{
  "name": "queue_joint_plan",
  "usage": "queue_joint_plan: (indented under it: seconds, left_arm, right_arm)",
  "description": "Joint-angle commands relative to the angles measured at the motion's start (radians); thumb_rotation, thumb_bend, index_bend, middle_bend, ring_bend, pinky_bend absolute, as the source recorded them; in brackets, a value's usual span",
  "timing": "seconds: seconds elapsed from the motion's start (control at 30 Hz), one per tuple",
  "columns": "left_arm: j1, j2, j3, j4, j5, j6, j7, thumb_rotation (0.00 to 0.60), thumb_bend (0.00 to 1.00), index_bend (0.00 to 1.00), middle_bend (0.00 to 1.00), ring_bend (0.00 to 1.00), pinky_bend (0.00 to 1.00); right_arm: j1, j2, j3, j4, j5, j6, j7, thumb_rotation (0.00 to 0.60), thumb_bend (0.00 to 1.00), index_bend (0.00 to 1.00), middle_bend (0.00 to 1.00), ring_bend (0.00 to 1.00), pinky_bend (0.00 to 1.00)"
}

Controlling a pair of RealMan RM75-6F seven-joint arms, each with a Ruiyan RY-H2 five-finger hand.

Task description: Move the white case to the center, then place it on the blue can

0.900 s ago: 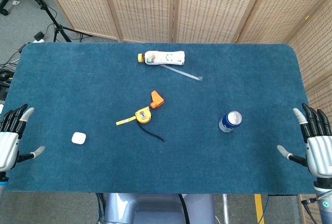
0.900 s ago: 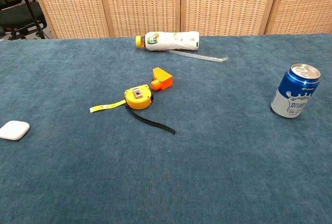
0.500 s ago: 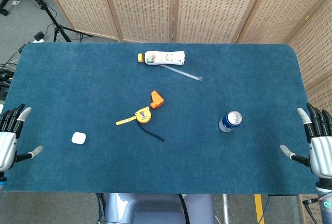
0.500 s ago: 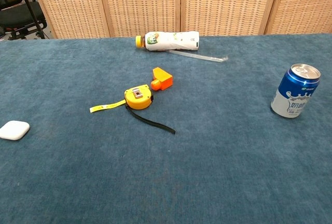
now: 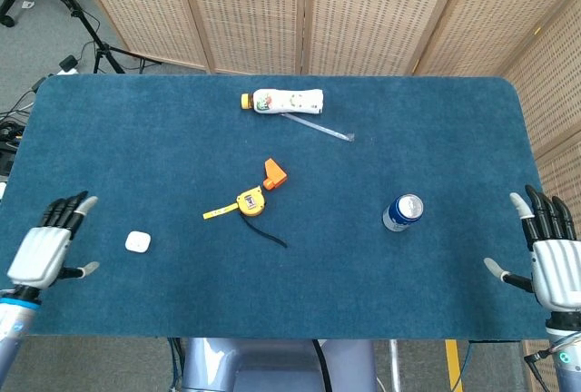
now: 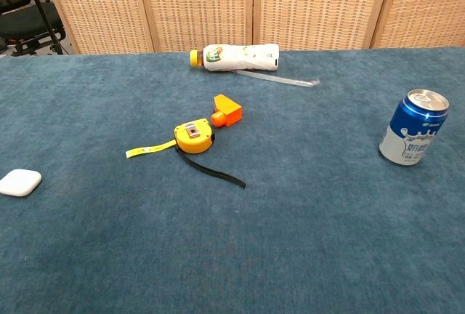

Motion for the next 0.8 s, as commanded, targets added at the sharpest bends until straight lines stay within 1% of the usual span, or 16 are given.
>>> queue_joint_plan:
  seconds: [0.03,0.1,0.17,0.23,0.37,0.47,0.6,0.8]
  left_arm:
    - [-0.090,-0.086,0.014,0.125,-0.044,-0.175,-0.038,0.600,0.05,0.06,0.00,0.00,0.00]
    - [-0.103,-0.104,0.017,0.157,-0.044,-0.199,-0.047,0.600,0.10,0.09,0.00,0.00,0.00]
    - [-0.113,-0.124,0.018,0.187,-0.045,-0.214,-0.045,0.600,0.18,0.12,0.00,0.00,0.00]
    - [-0.124,-0.159,0.015,0.228,-0.051,-0.228,-0.040,0.600,0.21,0.16,0.00,0.00,0.00]
    - [-0.136,-0.209,0.023,0.289,-0.024,-0.226,-0.072,0.600,0.25,0.23,0.00,0.00,0.00]
    - [-0.141,-0.227,0.029,0.314,-0.011,-0.224,-0.092,0.600,0.27,0.25,0.00,0.00,0.00]
    - [-0.148,-0.237,0.037,0.330,-0.008,-0.236,-0.101,0.600,0.31,0.26,0.00,0.00,0.00]
    - [-0.160,-0.251,0.042,0.333,-0.004,-0.246,-0.100,0.600,0.35,0.34,0.00,0.00,0.00]
  right_arm:
    - [0.001,0.001,0.002,0.001,0.003,-0.004,0.004,0.600,0.00,0.00,0.00,0.00,0.00]
    - [0.002,0.002,0.003,0.001,0.006,-0.009,0.008,0.600,0.00,0.00,0.00,0.00,0.00]
    - [0.002,0.002,0.004,0.002,0.008,-0.011,0.010,0.600,0.00,0.00,0.00,0.00,0.00]
    - [0.003,0.002,0.006,0.003,0.009,-0.012,0.013,0.600,0.00,0.00,0.00,0.00,0.00]
    - [0.002,0.001,0.009,0.007,0.008,-0.009,0.018,0.600,0.00,0.00,0.00,0.00,0.00]
    - [0.002,0.000,0.012,0.008,0.011,-0.011,0.021,0.600,0.00,0.00,0.00,0.00,0.00]
    - [0.003,0.001,0.012,0.009,0.013,-0.018,0.024,0.600,0.00,0.00,0.00,0.00,0.00]
    - [0.003,0.003,0.013,0.007,0.014,-0.021,0.029,0.600,0.00,0.00,0.00,0.00,0.00]
